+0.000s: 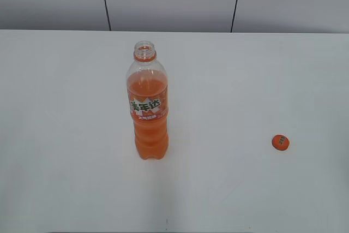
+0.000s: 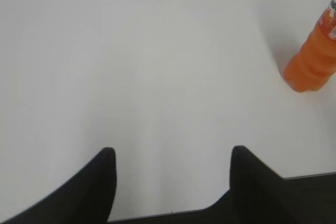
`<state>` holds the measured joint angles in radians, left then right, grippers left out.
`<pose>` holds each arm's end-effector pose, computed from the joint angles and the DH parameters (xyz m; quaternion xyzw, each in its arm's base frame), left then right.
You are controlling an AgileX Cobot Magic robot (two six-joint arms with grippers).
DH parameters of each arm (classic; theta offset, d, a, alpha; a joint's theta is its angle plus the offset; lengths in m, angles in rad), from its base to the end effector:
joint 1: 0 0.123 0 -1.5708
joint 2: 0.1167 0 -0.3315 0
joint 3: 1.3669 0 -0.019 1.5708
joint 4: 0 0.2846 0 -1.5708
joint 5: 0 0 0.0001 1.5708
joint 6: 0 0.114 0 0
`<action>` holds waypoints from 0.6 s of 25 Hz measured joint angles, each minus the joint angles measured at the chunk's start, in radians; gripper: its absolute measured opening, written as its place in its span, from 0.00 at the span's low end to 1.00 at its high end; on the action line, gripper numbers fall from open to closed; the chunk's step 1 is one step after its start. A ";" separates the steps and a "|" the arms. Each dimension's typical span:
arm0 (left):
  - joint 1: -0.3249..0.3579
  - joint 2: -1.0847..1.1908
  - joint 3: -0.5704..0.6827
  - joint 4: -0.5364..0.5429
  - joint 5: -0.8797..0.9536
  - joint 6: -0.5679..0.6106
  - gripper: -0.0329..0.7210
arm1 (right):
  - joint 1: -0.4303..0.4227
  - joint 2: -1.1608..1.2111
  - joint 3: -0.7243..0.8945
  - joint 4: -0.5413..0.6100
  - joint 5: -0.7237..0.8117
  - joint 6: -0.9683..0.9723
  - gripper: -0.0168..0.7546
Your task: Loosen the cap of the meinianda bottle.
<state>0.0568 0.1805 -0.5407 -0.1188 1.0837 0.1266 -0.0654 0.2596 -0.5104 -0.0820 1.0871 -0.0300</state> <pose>0.0234 -0.0106 0.2931 0.0299 0.8907 -0.0179 0.4532 0.0366 -0.0107 0.2797 0.0132 0.9159 -0.0599 0.3966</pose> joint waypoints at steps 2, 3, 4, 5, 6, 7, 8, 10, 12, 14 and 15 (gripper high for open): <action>-0.001 -0.003 0.000 0.000 -0.001 0.000 0.61 | 0.000 0.000 0.000 0.002 0.000 0.000 0.71; -0.008 -0.007 0.000 0.000 -0.001 0.000 0.61 | 0.000 0.000 0.000 0.002 0.000 0.000 0.71; -0.014 -0.014 0.000 0.000 -0.001 0.000 0.61 | 0.000 0.000 0.000 0.002 0.000 0.000 0.71; -0.023 -0.023 0.000 0.000 -0.001 0.000 0.61 | 0.000 0.000 0.000 0.003 0.000 0.000 0.71; -0.028 -0.034 0.001 0.000 -0.002 0.000 0.61 | 0.000 0.000 0.000 0.003 0.000 0.000 0.71; -0.031 -0.053 0.002 0.000 -0.002 0.000 0.61 | 0.000 0.000 0.000 0.003 0.000 0.000 0.71; -0.032 -0.069 0.004 0.000 -0.003 0.000 0.61 | 0.000 -0.001 0.000 0.003 0.000 0.000 0.71; -0.033 -0.104 0.004 0.002 -0.004 0.000 0.61 | 0.000 -0.011 0.001 0.003 0.000 -0.001 0.71; -0.033 -0.141 0.004 0.005 -0.004 0.000 0.61 | 0.000 -0.045 0.001 0.003 0.000 -0.006 0.71; -0.033 -0.175 0.004 0.010 -0.004 0.000 0.61 | 0.000 -0.092 0.001 0.003 0.000 -0.015 0.71; -0.033 -0.184 0.004 0.011 -0.006 0.000 0.61 | 0.000 -0.118 0.001 0.003 -0.001 -0.016 0.71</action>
<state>0.0237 -0.0038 -0.5366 -0.1078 1.0778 0.1266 -0.0654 0.1417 -0.5093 -0.0790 1.0861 -0.0456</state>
